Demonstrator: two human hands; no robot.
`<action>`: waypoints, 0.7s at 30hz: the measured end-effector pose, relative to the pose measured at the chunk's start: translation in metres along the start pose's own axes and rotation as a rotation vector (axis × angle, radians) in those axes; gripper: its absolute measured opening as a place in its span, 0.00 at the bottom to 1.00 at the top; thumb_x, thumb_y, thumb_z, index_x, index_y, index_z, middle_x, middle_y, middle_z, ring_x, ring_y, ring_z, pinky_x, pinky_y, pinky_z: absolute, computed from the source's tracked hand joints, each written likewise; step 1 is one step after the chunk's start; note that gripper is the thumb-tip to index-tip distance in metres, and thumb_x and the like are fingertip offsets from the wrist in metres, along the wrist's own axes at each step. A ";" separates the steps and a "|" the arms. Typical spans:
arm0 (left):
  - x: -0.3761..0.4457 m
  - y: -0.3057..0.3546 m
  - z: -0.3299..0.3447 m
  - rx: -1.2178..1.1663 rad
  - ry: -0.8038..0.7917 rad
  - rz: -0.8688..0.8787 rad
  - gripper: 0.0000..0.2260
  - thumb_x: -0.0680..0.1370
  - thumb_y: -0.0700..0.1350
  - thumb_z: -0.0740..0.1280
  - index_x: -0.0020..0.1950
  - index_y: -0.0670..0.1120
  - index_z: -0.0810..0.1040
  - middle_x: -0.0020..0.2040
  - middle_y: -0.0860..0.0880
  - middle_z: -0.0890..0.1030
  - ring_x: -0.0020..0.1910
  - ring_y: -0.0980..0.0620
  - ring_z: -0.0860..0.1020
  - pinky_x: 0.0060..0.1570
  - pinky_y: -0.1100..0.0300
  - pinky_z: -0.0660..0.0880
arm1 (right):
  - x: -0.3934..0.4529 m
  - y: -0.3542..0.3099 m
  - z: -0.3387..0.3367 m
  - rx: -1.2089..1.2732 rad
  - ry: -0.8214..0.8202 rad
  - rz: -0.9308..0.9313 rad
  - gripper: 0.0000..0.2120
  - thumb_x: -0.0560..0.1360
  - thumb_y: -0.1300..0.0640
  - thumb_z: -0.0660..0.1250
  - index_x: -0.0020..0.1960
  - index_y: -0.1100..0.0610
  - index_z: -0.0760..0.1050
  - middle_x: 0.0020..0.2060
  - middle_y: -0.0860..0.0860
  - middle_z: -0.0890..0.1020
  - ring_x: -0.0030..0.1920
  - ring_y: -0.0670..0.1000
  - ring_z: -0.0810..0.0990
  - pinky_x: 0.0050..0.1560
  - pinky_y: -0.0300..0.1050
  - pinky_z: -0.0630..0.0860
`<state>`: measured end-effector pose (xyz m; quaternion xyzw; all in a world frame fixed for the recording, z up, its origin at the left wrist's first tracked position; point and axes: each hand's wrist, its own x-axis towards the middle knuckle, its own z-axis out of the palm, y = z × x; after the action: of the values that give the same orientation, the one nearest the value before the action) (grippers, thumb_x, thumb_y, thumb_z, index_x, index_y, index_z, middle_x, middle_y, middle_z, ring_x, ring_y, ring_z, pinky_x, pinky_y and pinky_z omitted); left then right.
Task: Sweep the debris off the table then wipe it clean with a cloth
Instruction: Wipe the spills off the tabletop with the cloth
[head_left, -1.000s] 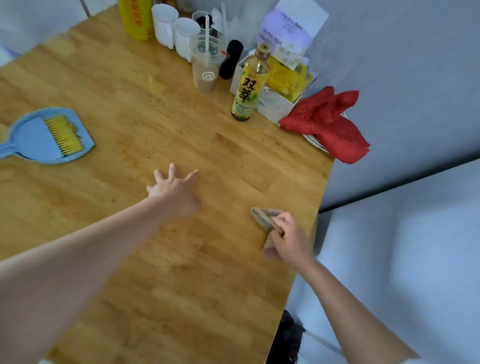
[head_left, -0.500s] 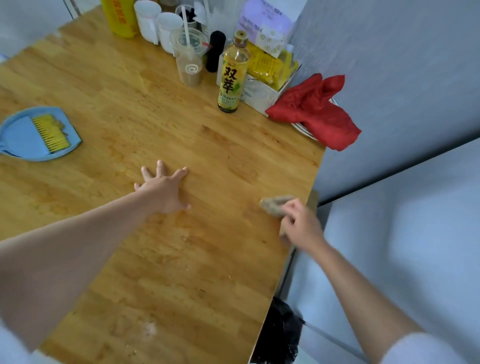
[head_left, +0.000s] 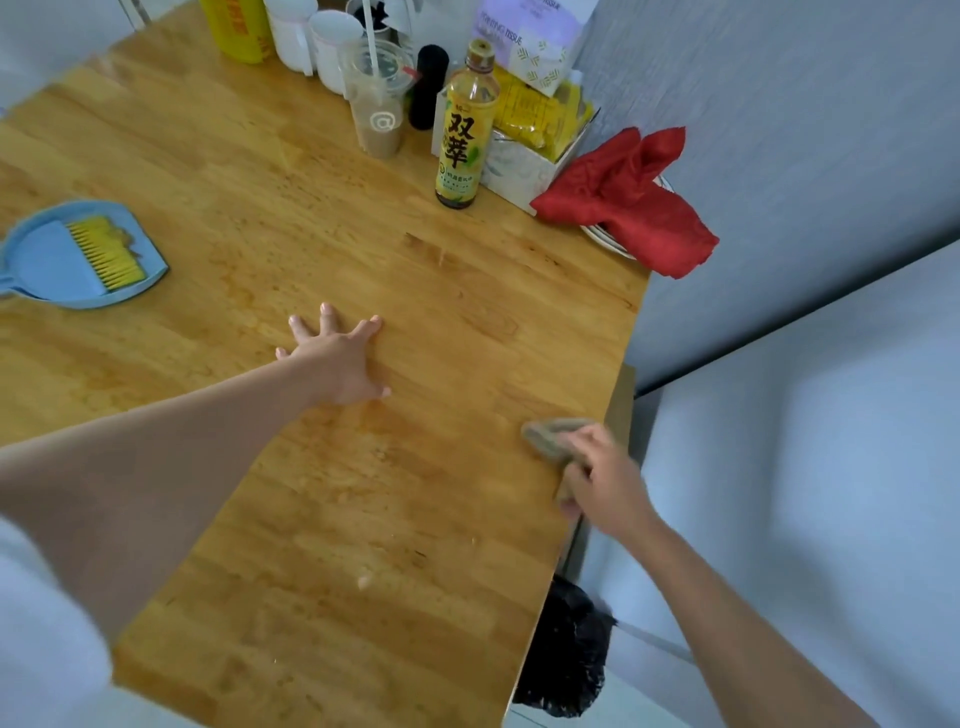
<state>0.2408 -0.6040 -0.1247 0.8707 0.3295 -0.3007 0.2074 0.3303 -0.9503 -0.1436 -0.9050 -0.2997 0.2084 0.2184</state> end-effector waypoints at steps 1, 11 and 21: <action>0.000 0.000 0.000 0.006 -0.001 0.001 0.45 0.73 0.63 0.71 0.79 0.65 0.42 0.79 0.46 0.34 0.76 0.30 0.37 0.71 0.30 0.53 | 0.016 0.006 -0.007 -0.007 0.133 0.165 0.10 0.80 0.62 0.60 0.57 0.57 0.77 0.54 0.45 0.71 0.39 0.49 0.79 0.35 0.39 0.71; -0.021 -0.028 0.018 -0.046 0.112 0.131 0.35 0.77 0.65 0.63 0.80 0.60 0.51 0.81 0.45 0.42 0.78 0.33 0.41 0.75 0.36 0.52 | -0.095 -0.112 0.121 0.027 -0.029 -0.009 0.15 0.83 0.55 0.60 0.69 0.53 0.74 0.57 0.41 0.70 0.39 0.46 0.81 0.37 0.42 0.80; -0.080 -0.107 0.029 0.057 0.066 0.262 0.26 0.82 0.56 0.60 0.79 0.60 0.55 0.81 0.48 0.49 0.79 0.39 0.50 0.73 0.42 0.63 | -0.112 -0.117 0.101 0.198 0.122 0.355 0.13 0.83 0.56 0.59 0.66 0.55 0.72 0.57 0.48 0.71 0.30 0.48 0.83 0.32 0.41 0.81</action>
<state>0.1069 -0.5816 -0.1107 0.9212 0.2109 -0.2513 0.2090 0.1439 -0.9094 -0.1377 -0.9286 -0.1000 0.2170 0.2838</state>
